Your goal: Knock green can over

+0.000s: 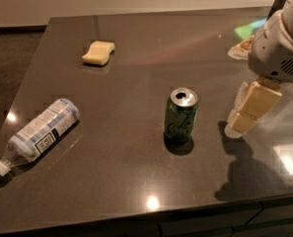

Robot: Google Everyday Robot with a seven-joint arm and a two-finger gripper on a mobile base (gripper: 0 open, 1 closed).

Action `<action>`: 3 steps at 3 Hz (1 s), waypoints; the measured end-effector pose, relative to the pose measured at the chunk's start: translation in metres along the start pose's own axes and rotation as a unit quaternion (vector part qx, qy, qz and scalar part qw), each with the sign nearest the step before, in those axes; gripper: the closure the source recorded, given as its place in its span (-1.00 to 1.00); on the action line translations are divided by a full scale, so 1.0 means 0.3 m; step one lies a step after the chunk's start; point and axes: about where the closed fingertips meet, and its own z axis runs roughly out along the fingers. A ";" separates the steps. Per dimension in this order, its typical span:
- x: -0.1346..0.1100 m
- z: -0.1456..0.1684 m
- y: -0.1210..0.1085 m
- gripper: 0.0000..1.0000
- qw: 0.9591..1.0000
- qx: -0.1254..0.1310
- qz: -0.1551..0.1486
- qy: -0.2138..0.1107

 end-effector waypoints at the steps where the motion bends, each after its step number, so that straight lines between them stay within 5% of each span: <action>1: -0.077 0.078 0.036 -1.00 0.999 -0.010 -0.009 -0.038; 3: -0.177 0.219 0.081 -1.00 0.996 -0.029 -0.021 -0.079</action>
Offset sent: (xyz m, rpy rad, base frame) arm 0.0040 0.0881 -0.0546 0.1726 -0.0024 0.1264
